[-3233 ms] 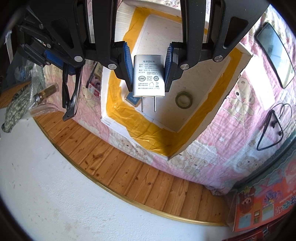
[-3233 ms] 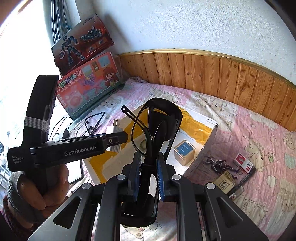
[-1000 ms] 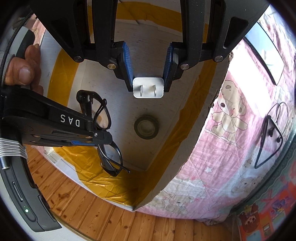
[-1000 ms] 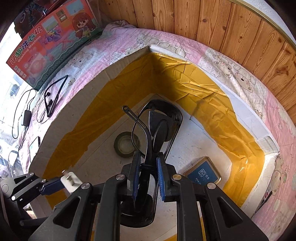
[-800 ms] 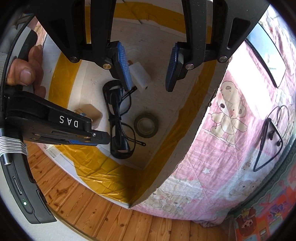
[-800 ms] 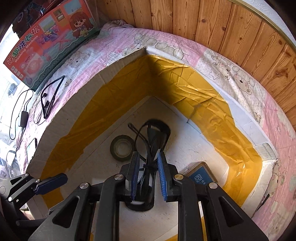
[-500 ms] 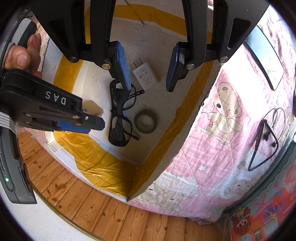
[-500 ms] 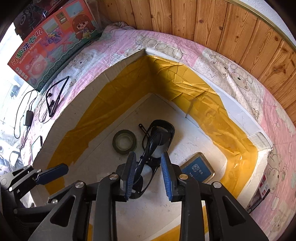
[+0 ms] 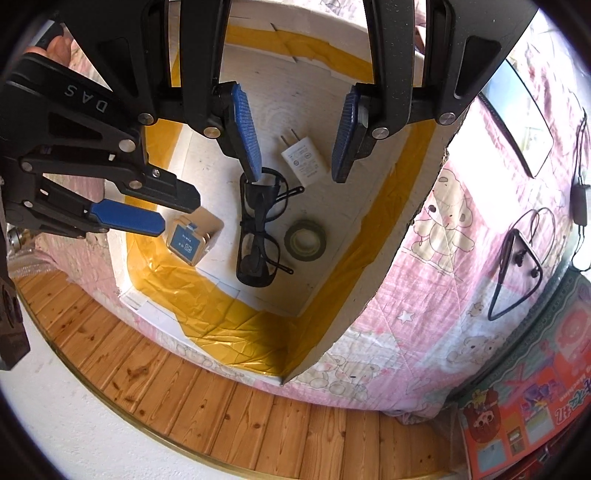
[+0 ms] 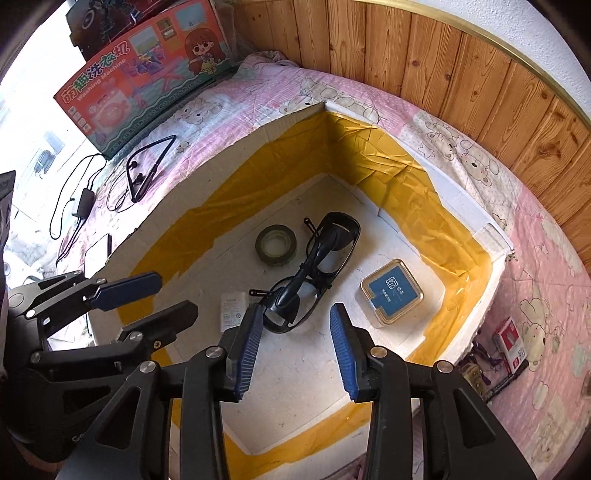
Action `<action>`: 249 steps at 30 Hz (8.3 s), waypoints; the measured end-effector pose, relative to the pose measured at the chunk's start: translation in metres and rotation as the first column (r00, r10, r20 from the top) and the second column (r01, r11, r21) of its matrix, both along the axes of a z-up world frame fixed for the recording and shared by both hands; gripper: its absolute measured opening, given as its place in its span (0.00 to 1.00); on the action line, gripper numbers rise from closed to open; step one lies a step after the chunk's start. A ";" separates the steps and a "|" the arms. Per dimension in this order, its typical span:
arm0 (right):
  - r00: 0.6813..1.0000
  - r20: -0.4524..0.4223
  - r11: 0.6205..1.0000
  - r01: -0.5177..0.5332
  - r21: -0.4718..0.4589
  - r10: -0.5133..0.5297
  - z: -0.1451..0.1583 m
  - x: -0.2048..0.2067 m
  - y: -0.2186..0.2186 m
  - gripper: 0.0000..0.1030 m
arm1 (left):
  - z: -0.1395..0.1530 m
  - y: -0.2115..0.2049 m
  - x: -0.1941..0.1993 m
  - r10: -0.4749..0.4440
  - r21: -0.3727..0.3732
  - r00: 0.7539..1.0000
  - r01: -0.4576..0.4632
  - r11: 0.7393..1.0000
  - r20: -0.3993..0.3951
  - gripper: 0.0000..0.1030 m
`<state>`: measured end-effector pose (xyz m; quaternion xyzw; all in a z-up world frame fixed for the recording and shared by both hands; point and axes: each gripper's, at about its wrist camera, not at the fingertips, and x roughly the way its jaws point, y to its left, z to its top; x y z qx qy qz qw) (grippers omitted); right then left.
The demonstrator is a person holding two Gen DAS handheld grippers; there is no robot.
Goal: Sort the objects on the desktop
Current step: 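Move both tools back from the box toward the items on the bed, then grasp the pink binder clip with the left tool while the right tool grasps the clear vial, then carry the binder clip and vial with both tools over the cardboard box, then open both tools to drop the binder clip and vial into the box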
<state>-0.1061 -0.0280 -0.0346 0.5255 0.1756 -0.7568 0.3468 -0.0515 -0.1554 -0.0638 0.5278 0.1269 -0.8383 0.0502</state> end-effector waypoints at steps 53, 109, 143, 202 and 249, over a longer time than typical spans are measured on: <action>0.868 0.226 0.844 0.489 -0.221 -0.443 -0.058 -0.006 0.280 0.46 | -0.034 0.231 0.040 -0.522 0.038 0.853 0.522 0.852 0.009 0.42; 0.942 0.017 0.935 0.335 -0.116 -0.336 -0.078 -0.009 0.261 0.12 | -0.027 0.228 0.031 -0.429 0.067 0.886 0.446 0.893 -0.178 0.36; 0.962 -0.088 0.928 0.221 -0.300 -0.258 0.014 0.088 0.232 0.12 | 0.038 0.174 0.068 -0.313 0.048 0.898 0.343 0.938 -0.309 0.36; 0.972 -0.233 0.977 -0.025 -0.213 -0.026 0.036 0.088 0.082 0.12 | 0.013 0.059 0.051 -0.022 0.133 0.988 0.043 0.990 -0.155 0.36; 0.984 -0.003 0.958 -0.174 0.227 0.180 -0.019 0.012 0.021 0.12 | -0.023 0.070 0.013 -0.202 0.126 0.977 0.192 0.973 0.067 0.37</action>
